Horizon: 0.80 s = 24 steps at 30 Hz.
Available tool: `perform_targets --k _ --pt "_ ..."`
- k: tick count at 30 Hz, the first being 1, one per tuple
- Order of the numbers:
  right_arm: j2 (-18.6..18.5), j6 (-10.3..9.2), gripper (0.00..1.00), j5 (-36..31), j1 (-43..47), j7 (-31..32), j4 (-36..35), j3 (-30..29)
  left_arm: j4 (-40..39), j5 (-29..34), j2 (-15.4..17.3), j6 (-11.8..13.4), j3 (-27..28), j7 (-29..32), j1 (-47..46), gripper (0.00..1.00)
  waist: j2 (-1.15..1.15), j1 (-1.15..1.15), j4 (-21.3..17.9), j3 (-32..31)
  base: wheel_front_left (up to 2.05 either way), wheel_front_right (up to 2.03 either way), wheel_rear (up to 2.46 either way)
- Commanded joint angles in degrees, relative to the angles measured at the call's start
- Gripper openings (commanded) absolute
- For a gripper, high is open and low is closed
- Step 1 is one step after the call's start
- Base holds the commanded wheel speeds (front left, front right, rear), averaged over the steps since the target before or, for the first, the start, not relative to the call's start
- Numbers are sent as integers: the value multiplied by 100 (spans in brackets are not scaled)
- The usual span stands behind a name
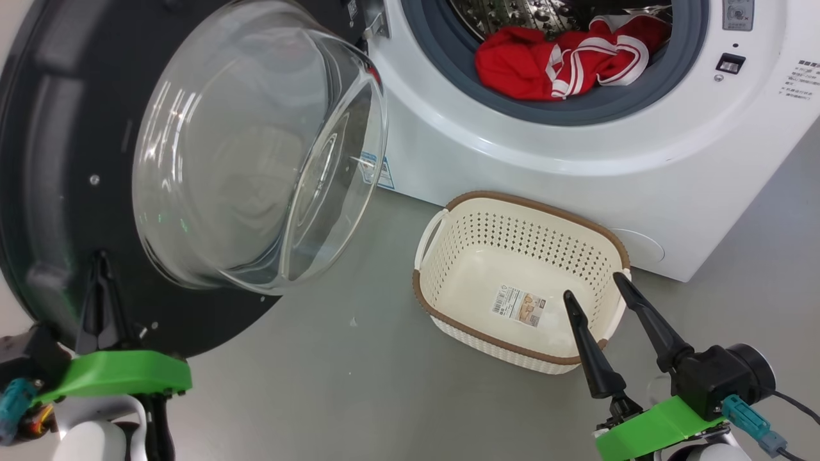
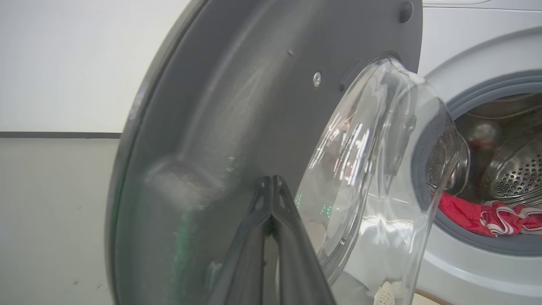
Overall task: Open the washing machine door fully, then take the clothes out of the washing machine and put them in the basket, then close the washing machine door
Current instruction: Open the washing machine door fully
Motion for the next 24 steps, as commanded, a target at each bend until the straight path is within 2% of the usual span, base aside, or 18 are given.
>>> perform_targets --k 1,24 --pt "7 36 100 -77 -207 16 -183 105 20 76 185 -51 393 -44 -298 0 0 0 9 20 0 0 0" --pt "7 36 100 -223 -315 246 -413 157 1217 384 131 -720 1454 -44 -1348 0 0 0 -38 333 0 0 0"
